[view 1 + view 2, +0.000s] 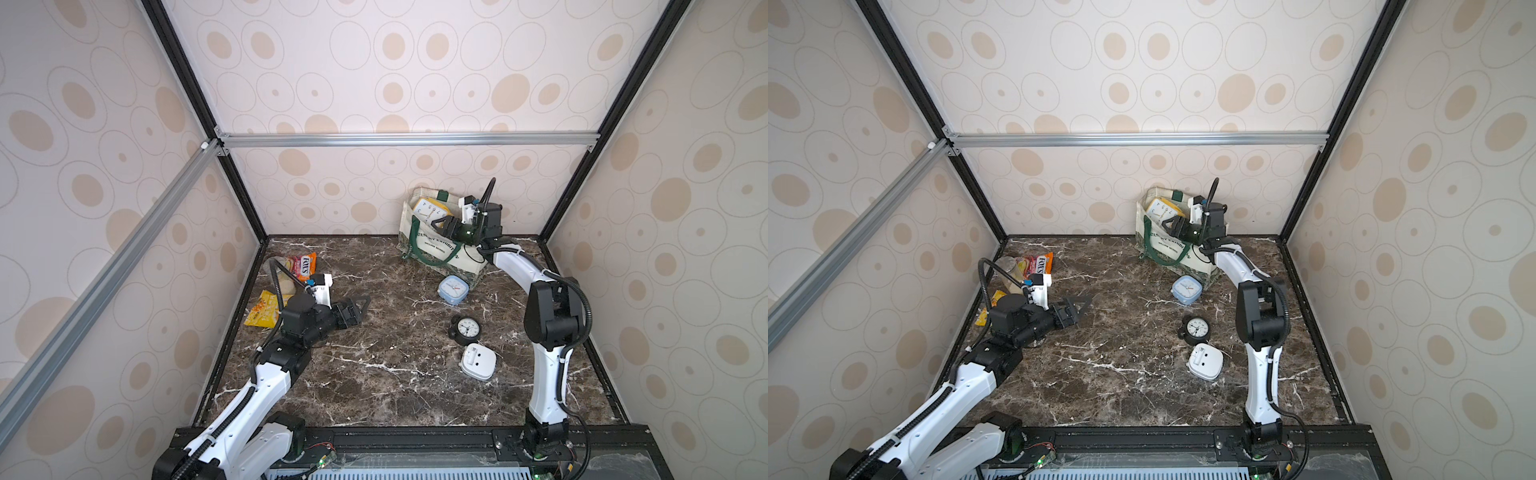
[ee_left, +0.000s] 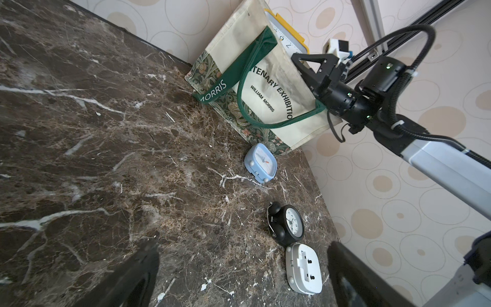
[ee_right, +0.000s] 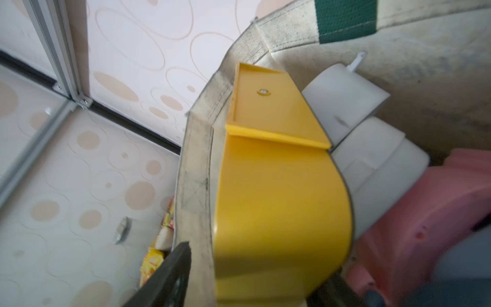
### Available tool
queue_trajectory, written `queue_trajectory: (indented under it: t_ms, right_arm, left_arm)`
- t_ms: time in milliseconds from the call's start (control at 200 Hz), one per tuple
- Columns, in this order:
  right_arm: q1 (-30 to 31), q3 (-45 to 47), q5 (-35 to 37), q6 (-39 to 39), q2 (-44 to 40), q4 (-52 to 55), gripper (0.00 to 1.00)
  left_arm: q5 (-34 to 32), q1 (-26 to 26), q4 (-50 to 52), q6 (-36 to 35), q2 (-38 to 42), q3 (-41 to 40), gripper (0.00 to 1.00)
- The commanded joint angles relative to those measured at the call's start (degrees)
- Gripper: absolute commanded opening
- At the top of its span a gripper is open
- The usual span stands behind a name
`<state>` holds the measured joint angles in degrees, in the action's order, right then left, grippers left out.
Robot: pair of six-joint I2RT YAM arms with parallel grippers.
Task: Put the alarm clock into the canvas bag
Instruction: Place the alarm at the canvas bag, then adjust the alarm at the center of the board.
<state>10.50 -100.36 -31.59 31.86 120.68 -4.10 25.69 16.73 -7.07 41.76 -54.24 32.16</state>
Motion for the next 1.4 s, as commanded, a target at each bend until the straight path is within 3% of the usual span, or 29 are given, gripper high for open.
queue_trajectory:
  t_ms: [0,255,495,725,820,960,1185,1395]
  right_arm:
    - [-0.22,3.81,1.84,-5.52,-5.34,-0.12,0.75]
    - [-0.18,12.77,4.3,-6.04,-12.58,-5.76,0.8]
    - [2.51,25.05,9.85,-7.65,-23.33,-12.33,0.87]
    - [4.66,42.4,15.91,-8.13,-41.02,-11.29,0.95]
    - [4.84,49.13,18.55,-9.29,-49.61,-8.07,1.0]
    - [4.8,54.01,21.54,-10.52,-61.11,3.64,1.0]
    - [4.59,63.38,29.79,-2.22,-77.7,25.15,1.0]
    - [3.84,71.51,20.01,3.17,-80.87,32.95,1.0]
  left_arm:
    - [0.94,0.1,-2.88,1.15,-1.08,0.12,0.98]
    - [2.37,0.32,-4.13,1.94,-2.36,-0.43,0.98]
    - [-3.2,3.36,3.02,-3.0,-4.83,2.71,0.98]
    - [-6.94,9.0,3.3,-5.44,-7.12,3.61,0.98]
    - [-7.83,10.92,2.53,-5.81,-8.69,3.47,0.98]
    - [-8.28,13.37,1.09,-6.31,-11.79,4.1,0.98]
    - [-9.97,17.36,0.57,-7.67,-15.72,6.12,0.99]
    - [-8.65,22.67,1.53,-10.03,-22.47,8.3,0.98]
